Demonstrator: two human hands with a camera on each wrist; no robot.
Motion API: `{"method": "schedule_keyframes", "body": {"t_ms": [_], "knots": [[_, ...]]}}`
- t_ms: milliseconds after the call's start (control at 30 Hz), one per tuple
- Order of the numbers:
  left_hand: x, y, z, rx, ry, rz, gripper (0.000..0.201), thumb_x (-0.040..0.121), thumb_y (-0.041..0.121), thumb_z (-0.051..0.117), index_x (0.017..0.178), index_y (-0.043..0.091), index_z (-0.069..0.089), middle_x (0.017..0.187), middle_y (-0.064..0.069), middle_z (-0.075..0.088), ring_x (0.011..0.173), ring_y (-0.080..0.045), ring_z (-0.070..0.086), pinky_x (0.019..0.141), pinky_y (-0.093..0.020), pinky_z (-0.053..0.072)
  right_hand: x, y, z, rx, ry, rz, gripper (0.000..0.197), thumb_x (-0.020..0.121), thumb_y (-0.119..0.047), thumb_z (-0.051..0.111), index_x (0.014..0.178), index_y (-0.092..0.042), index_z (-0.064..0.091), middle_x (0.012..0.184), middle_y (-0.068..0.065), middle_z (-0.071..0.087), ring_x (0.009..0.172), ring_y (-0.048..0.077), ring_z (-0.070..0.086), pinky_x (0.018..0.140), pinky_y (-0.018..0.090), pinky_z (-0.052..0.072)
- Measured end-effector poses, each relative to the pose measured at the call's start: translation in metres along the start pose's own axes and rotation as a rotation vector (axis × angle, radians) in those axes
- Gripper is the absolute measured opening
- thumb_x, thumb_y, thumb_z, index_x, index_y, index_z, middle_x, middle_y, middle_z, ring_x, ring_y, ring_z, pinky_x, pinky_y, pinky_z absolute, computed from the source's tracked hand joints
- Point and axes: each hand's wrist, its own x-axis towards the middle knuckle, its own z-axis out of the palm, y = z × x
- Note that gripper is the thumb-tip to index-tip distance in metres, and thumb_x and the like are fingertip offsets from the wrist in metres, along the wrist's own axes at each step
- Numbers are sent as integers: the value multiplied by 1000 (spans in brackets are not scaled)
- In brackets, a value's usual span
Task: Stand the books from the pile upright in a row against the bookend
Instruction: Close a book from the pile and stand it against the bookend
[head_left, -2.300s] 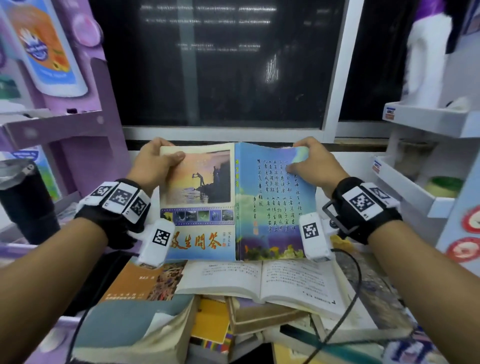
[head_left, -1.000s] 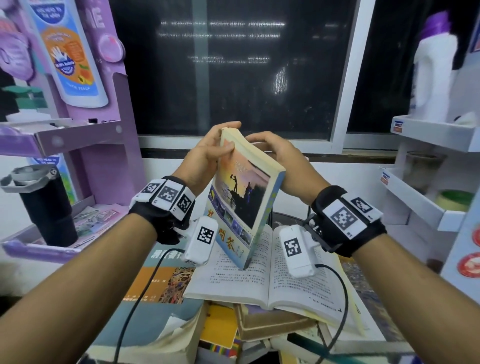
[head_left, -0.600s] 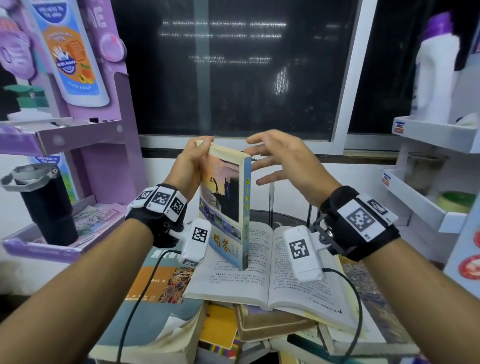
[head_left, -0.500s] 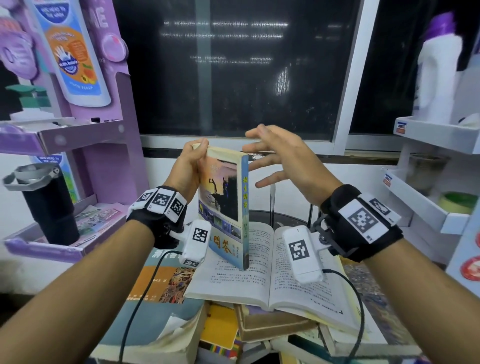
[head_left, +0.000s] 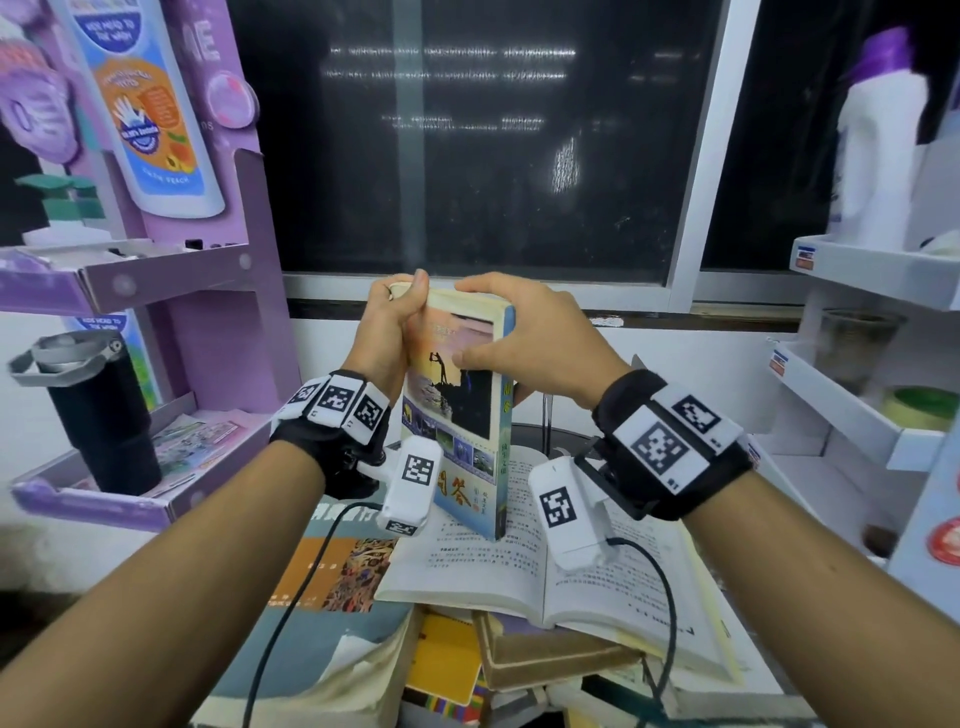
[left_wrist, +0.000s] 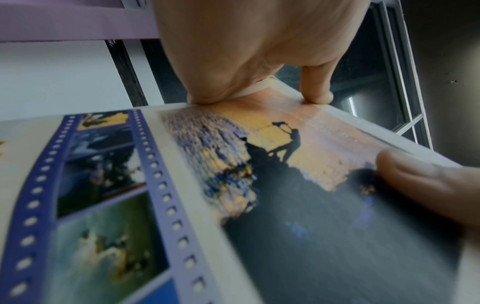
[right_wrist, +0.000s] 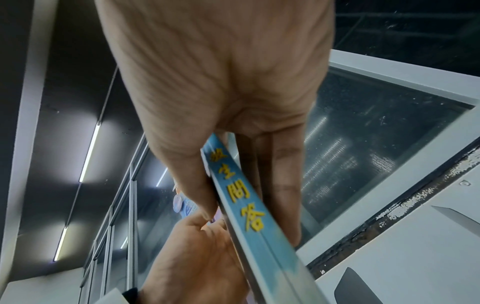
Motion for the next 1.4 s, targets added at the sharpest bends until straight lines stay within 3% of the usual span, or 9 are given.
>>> {"method": "schedule_keyframes", "body": {"t_ms": [100,267,367,633,833,967,1100,1233,1400], "knots": [[1,0,5,15,0,8,26,94,31,56,110,14,45,90,-5,62,79,-16,65,64,-28,54,3,1,-2,-3,13,-4,60,75,-19,78,129,-31,56,106,-8,62,94,15,66,60,26,58],[7,1,7,105,-4,11,27,94,33,56,112,16,46,92,-3,63,80,-15,64,66,-27,54,7,4,-2,-7,44,-17,56,79,-12,73,130,-27,57,107,-4,62,89,15,66,46,21,55],[10,4,4,212,-46,-4,35,94,39,53,119,15,47,101,-4,64,87,-15,65,67,-25,52,10,8,-1,-38,72,-45,51,81,-12,72,128,-26,58,106,-5,62,90,13,64,45,14,48],[25,3,-11,422,-60,-8,43,99,48,37,136,27,41,125,4,57,115,-16,56,97,-37,45,29,25,-3,-90,156,-31,49,83,-12,70,129,-25,59,114,-3,67,94,13,63,57,15,51],[40,-17,-23,573,27,-65,49,101,42,36,145,18,31,124,-1,57,117,-20,50,101,-39,36,52,45,-2,-118,221,24,47,83,-15,69,127,-26,61,112,-2,69,95,16,66,65,24,57],[55,-39,-34,673,41,-130,44,100,33,44,141,18,38,142,-6,45,123,-23,46,99,-34,36,69,60,3,-123,280,84,49,83,-16,67,130,-26,59,117,2,66,104,22,62,81,40,59],[69,-63,-44,778,30,-220,38,97,34,49,133,23,50,141,-5,49,127,-27,47,110,-45,34,87,74,6,-122,318,115,46,86,-15,66,130,-23,59,118,3,66,104,21,62,84,40,58],[79,-82,-49,840,0,-299,33,96,28,48,128,23,56,136,-4,54,123,-27,50,108,-46,37,106,83,12,-121,334,137,45,86,-16,66,129,-23,59,115,4,66,107,24,60,83,46,58],[81,-101,-56,860,-1,-312,29,92,27,49,117,24,63,125,-2,63,113,-26,58,102,-43,44,126,99,26,-138,327,161,41,88,-15,65,128,-20,59,116,3,67,100,24,65,76,38,59]]}}
